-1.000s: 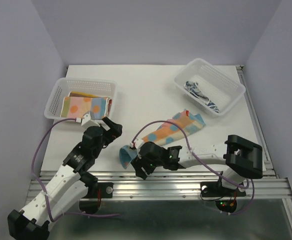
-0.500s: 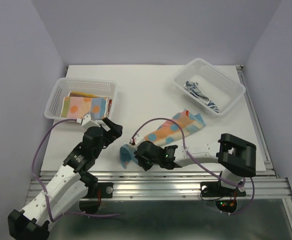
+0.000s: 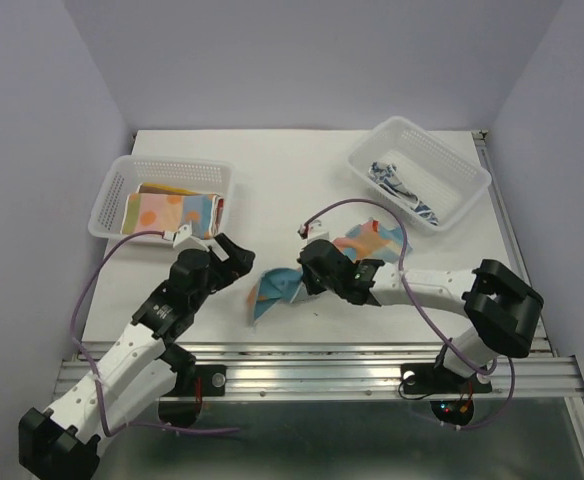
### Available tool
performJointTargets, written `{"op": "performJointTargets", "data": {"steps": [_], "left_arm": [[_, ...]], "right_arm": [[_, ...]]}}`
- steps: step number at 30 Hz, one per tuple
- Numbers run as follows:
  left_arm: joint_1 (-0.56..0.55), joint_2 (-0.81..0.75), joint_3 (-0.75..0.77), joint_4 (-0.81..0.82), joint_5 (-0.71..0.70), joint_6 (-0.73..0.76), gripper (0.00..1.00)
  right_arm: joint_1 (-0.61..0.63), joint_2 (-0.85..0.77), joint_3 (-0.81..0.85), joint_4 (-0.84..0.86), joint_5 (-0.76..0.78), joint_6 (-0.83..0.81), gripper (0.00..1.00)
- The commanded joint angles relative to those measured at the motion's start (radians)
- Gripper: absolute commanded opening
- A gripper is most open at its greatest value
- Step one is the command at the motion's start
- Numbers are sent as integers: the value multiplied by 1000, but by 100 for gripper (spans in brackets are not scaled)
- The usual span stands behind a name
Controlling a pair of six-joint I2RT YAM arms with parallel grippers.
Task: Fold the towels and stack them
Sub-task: Flatten out the crumpled towel
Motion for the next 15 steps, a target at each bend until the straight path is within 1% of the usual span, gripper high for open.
{"op": "performJointTargets", "data": {"steps": [1,4,7,10,13,15], "left_arm": [[-5,49,-19,131,99,55,99],[-9,97,-14,145,161,85,99],[-35,121,-25,151,165,86,99],[-84,137,-39,172,165,88,99],[-109,186,-37,157,81,83,99],[-109,241,-10,107,18,45,99]], "right_arm": [[-93,-40,59,-22,54,2,1],[-139,-16,103,-33,53,-34,1],[-168,7,151,-45,33,-60,1],[-182,39,191,-49,22,-76,1],[-185,50,202,-39,4,-90,1],[-188,50,202,-40,-9,-91,1]]}}
